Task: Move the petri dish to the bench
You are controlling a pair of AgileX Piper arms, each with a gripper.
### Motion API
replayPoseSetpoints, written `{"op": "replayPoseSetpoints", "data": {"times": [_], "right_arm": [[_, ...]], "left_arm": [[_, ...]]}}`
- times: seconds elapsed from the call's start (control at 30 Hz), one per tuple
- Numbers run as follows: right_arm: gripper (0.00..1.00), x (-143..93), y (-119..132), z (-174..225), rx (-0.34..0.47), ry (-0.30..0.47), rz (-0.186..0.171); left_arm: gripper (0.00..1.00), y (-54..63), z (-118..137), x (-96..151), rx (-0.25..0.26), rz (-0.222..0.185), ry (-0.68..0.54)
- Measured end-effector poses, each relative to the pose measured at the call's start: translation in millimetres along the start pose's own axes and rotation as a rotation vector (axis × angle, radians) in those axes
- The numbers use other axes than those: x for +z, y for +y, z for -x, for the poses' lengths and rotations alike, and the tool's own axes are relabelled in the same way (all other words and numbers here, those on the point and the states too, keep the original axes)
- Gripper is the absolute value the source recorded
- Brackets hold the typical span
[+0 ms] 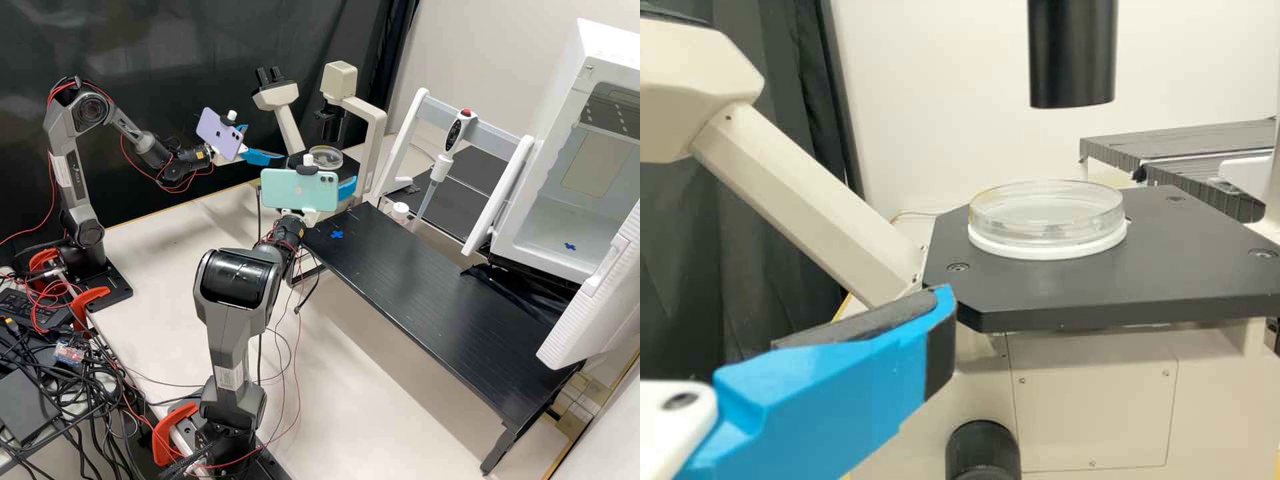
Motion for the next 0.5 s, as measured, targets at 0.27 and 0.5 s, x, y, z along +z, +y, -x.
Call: {"op": "replayPoseSetpoints", "data": {"times": [0.27,0.5], "right_arm": [[1.00,-25,-11,-34,-0.088,0.031,-0.014],[1.00,-40,-25,-69,-0.152,0.021,-0.020]], "left_arm": [[1.00,0.0,0,0,0.000,0.000,0.000],[1.00,0.0,0,0,0.000,0.000,0.000]]}}
